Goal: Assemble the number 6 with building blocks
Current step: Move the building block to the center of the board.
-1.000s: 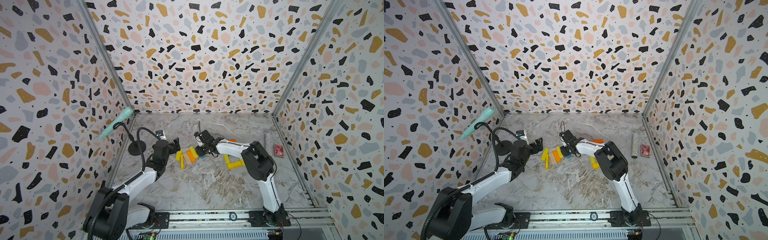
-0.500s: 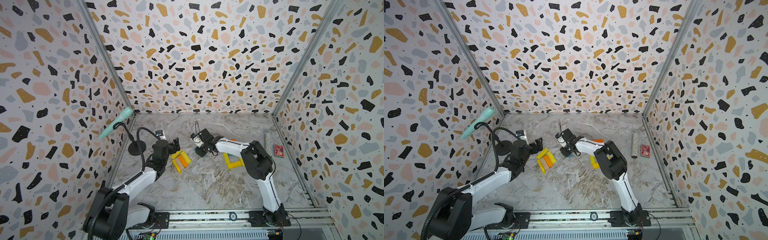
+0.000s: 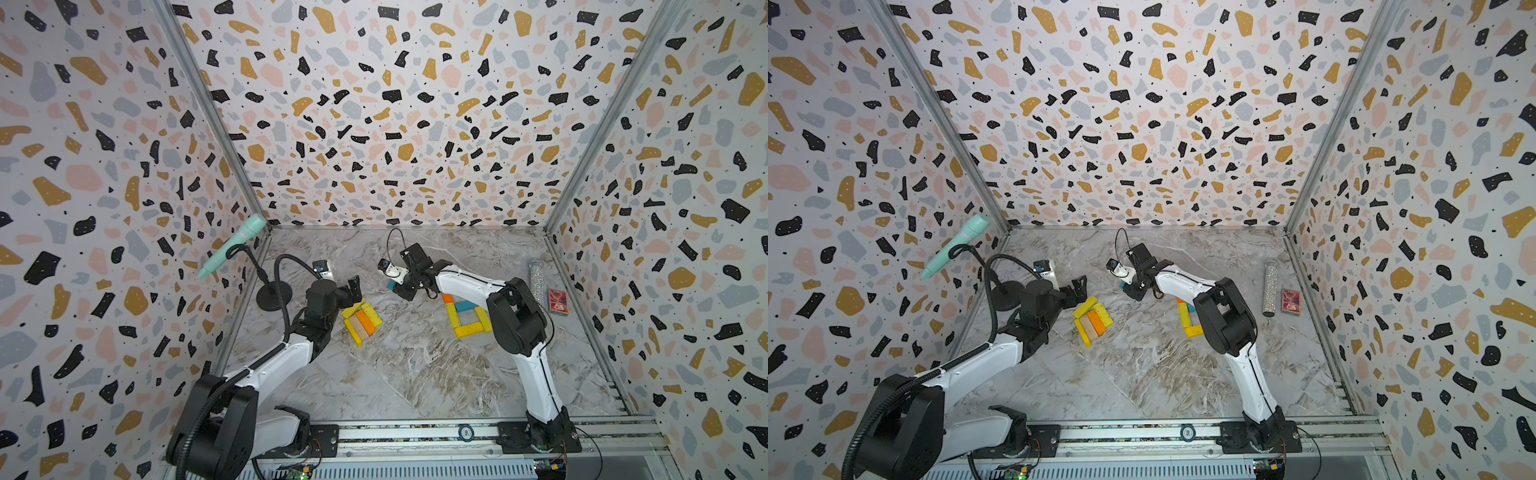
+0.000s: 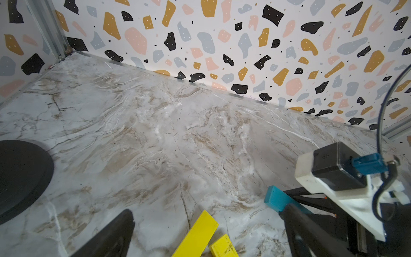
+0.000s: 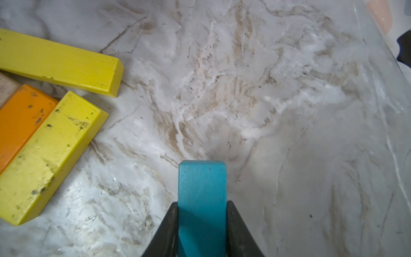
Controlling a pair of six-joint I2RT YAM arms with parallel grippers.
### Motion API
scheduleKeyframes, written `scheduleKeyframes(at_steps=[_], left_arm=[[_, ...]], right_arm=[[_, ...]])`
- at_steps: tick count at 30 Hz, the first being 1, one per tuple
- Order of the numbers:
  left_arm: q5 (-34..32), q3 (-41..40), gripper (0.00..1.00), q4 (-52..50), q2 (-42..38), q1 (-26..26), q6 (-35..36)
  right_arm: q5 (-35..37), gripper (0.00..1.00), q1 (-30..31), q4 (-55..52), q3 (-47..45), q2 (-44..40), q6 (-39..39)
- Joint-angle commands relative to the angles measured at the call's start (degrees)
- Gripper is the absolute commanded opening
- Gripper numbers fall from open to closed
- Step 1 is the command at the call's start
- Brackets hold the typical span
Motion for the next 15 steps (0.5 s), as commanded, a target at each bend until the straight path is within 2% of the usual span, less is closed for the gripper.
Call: scheduleKeyframes(at_steps=[1, 6, 11, 15], left_arm=[[0.52, -0.13, 0.99, 2.34, -0.64, 0.36, 1.08], [0.33, -0.33, 0.99, 2.17, -1.35, 0.36, 1.19], [0.26, -0.37, 0.99, 2.17, -1.44, 0.36, 1.19], [0.17, -0.35, 1.00, 2.09, -1.44, 0.36, 1.25]], right_arm=[[-1.73, 0.25, 0.49, -2.29, 1.87, 2.05, -2.83], [-1.14, 0.30, 0.49, -2.87, 2.74, 3.48, -3.84], [-0.41, 0.54, 0.41, -3.22, 4.05, 3.61, -1.85], [-1.66, 0.64, 0.23, -2.85, 4.61, -0.49, 6.45]])
